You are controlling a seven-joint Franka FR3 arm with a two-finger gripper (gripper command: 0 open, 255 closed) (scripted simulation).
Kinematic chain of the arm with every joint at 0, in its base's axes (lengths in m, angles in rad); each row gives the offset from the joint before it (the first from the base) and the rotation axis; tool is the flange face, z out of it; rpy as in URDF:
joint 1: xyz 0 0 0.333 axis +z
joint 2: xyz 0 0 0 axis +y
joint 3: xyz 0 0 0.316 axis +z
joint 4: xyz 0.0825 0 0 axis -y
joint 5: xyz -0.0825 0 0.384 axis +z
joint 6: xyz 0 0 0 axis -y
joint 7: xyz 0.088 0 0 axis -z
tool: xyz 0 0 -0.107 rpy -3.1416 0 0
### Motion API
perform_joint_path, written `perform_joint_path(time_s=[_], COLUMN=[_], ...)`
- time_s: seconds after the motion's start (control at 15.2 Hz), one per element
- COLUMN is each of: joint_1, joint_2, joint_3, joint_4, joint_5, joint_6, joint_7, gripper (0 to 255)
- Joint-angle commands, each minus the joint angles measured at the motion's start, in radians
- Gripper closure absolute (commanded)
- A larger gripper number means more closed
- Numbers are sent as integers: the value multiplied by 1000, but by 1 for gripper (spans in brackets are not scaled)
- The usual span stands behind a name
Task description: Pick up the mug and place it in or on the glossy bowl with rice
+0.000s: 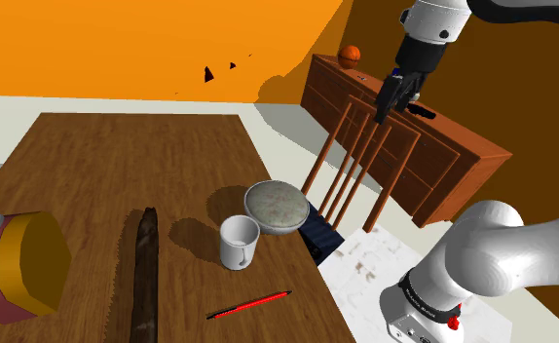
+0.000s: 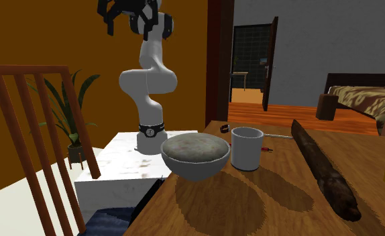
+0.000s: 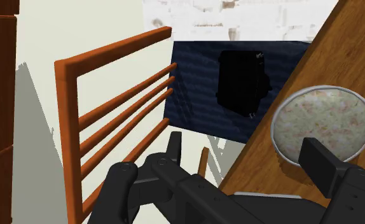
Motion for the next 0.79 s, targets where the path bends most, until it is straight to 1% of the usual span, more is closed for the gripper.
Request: perform_joint_path(time_s=[0.0, 0.4, 0.73], joint_1=[0, 31, 55], joint_2=[0, 50, 127], joint_3=[0, 109, 204], joint_4=[0, -71, -99], joint_5=[0, 85, 148], joint_6=[0, 101, 194], joint_7=[0, 129, 234], gripper=[0, 0, 0])
